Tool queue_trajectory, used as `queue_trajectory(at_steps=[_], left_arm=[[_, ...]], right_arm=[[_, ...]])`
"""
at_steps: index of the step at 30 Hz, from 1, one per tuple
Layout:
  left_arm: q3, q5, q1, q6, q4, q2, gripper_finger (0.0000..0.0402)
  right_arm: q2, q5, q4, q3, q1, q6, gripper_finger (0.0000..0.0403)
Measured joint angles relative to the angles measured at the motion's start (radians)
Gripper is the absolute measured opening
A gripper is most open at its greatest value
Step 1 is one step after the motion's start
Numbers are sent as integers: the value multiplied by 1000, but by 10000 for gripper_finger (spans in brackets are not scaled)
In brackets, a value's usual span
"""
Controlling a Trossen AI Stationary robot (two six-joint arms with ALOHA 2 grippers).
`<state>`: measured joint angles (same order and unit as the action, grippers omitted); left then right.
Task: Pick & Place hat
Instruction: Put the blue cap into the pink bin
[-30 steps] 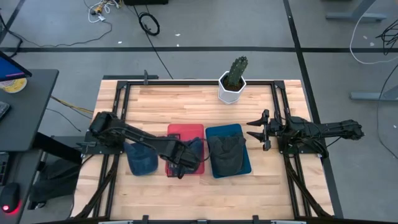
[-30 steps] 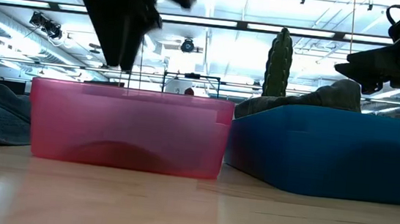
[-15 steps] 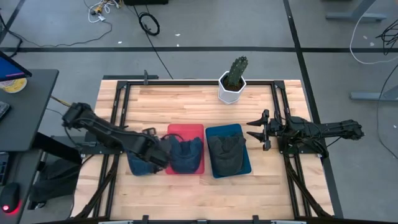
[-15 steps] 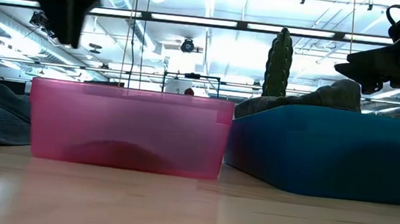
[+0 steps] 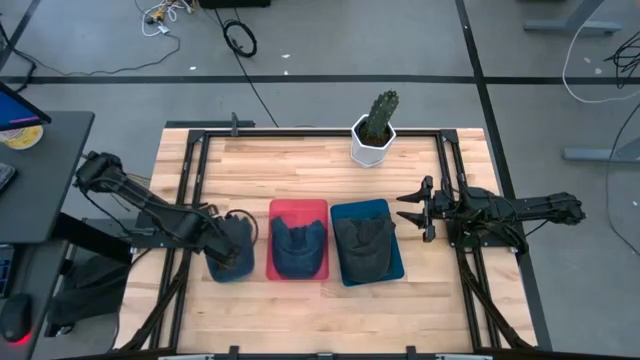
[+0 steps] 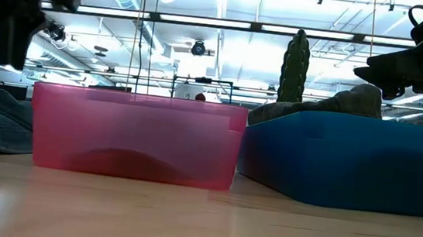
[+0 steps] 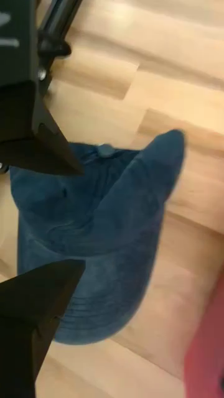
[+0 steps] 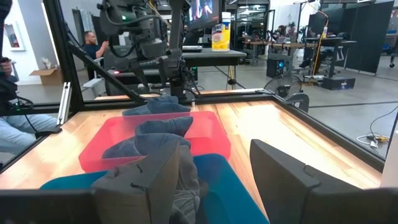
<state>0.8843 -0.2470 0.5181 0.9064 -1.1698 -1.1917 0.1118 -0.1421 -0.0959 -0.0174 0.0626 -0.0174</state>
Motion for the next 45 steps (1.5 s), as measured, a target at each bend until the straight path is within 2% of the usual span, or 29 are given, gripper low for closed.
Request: queue_trajectory(at_steps=[5, 12, 18, 20, 22, 26, 27, 29, 34, 45], left_arm=[[-103, 42, 15, 3, 100, 46, 249], [-206, 87, 11, 7, 173, 48, 249], [-239, 119, 10, 25, 213, 48, 236], [-239, 122, 10, 25, 222, 50, 210], [-239, 134, 10, 25, 233, 50, 168], [-239, 164, 10, 35, 254, 50, 42], [-239, 165, 10, 51, 254, 53, 22], [-237, 171, 10, 63, 248, 63, 16], [-141, 171, 8, 36, 187, 62, 8], [200, 75, -73, -127, 47, 62, 7]], right_arm=[[0, 0, 0, 0, 0, 0, 204], [0, 0, 0, 0, 0, 0, 204], [0, 0, 0, 0, 0, 0, 204], [0, 0, 0, 0, 0, 0, 204], [0, 0, 0, 0, 0, 0, 204], [0, 0, 0, 0, 0, 0, 204], [0, 0, 0, 0, 0, 0, 204], [0, 0, 0, 0, 0, 0, 204], [0, 0, 0, 0, 0, 0, 204], [0, 0, 0, 0, 0, 0, 204]])
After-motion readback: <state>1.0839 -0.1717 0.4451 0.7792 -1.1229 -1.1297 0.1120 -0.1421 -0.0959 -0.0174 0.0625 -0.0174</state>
